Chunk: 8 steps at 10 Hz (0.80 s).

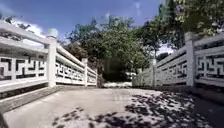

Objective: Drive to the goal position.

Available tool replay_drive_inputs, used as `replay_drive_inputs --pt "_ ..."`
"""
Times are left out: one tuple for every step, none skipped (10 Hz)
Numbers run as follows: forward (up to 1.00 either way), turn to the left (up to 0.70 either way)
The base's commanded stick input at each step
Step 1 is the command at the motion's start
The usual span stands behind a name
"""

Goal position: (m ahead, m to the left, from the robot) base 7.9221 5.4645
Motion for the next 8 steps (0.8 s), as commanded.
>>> replay_drive_inputs --pt "0.45 0.02" --pt "0.45 0.27" --pt "0.45 0.18" --pt "0.45 0.00" --pt "0.45 0.00" --pt "0.45 0.00" --pt "0.45 0.00" --pt "0.45 0.00"
